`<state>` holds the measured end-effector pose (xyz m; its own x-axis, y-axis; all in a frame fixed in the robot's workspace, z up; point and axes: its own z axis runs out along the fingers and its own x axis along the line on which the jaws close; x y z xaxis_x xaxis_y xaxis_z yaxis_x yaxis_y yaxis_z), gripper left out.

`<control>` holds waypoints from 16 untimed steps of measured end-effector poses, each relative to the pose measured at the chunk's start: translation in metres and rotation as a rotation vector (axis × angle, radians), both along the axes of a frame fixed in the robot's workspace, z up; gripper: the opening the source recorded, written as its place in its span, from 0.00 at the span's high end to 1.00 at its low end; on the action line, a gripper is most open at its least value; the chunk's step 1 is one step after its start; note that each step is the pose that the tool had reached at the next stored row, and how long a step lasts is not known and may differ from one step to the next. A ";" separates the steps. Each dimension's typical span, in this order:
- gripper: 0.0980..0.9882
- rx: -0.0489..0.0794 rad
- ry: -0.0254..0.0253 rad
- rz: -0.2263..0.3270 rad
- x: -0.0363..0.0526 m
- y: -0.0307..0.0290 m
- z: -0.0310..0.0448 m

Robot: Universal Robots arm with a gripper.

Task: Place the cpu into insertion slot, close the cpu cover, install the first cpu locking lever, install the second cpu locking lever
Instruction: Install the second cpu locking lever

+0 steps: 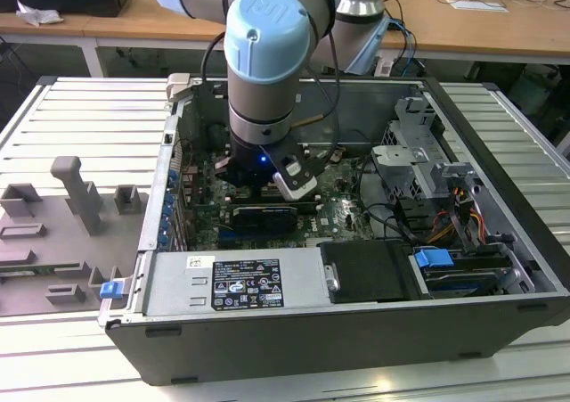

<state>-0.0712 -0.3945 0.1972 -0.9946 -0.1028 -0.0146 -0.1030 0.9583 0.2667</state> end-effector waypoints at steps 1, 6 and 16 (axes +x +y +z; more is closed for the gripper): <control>0.99 0.007 -0.0002 0.000 -0.0013 -0.0004 -0.0016; 0.99 0.011 -0.0006 0.000 -0.0031 -0.0015 0.0018; 0.99 0.011 -0.0004 0.000 -0.0031 -0.0016 0.0238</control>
